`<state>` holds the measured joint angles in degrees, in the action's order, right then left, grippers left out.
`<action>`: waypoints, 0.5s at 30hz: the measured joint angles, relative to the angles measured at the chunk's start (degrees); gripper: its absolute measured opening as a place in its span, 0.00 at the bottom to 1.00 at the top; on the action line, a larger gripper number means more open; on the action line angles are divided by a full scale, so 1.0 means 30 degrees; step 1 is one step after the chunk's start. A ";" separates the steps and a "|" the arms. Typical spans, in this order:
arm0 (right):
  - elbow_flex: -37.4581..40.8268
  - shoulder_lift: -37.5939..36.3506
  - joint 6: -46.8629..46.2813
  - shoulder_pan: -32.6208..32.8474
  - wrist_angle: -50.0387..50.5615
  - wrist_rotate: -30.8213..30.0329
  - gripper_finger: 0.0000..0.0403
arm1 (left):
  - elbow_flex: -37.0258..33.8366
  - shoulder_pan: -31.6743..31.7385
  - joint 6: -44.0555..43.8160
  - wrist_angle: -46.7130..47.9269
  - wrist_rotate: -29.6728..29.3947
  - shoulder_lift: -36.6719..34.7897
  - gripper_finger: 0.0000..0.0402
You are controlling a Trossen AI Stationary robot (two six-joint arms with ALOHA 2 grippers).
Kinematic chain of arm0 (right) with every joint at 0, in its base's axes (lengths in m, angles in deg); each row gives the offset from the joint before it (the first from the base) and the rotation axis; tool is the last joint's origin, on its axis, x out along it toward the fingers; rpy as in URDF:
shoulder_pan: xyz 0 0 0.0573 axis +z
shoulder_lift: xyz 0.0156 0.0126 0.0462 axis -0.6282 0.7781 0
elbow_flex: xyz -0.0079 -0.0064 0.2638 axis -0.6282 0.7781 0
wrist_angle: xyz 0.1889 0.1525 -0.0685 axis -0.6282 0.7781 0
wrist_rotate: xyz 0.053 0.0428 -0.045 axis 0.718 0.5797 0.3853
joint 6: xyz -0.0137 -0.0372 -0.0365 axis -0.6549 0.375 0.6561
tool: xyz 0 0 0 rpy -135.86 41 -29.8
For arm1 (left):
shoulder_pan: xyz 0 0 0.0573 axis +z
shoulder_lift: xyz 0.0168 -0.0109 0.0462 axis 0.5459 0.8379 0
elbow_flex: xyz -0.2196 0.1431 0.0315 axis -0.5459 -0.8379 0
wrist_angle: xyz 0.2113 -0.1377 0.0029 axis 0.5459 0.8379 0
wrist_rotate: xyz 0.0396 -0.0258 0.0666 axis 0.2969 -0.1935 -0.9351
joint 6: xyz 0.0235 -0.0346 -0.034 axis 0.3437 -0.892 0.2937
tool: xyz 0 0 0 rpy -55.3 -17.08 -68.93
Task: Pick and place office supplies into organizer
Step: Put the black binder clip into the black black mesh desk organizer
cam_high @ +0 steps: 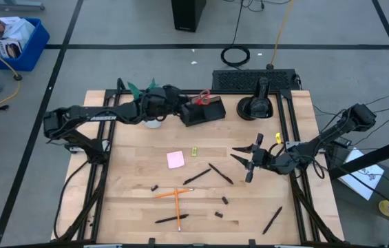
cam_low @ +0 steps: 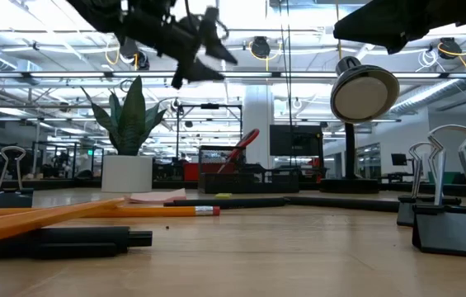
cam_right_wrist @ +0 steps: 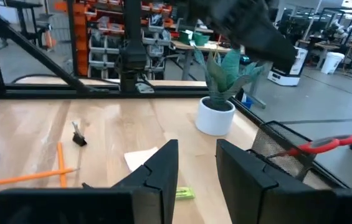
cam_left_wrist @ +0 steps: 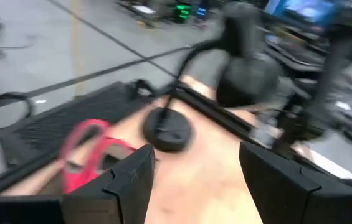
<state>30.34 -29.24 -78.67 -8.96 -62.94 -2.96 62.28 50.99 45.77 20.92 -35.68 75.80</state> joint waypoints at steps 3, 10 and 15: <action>0.0000 -0.0002 -0.1920 -0.0015 -0.0309 0.1868 0.25 | 0.0004 -0.1190 -0.0048 0.0833 0.1873 -0.0526 0.60; 0.0001 0.0005 -0.2982 -0.0006 -0.0723 0.3433 0.25 | -0.0015 -0.5019 0.0233 0.4183 0.2145 -0.0790 0.60; 0.0007 0.0012 -0.2859 0.0000 -0.0641 0.3432 0.25 | -0.0015 -0.7793 0.0570 0.7043 -0.0952 -0.0777 0.60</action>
<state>30.36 -29.21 -87.24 -8.96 -64.86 7.34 62.24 27.61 47.48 42.05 -38.54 73.47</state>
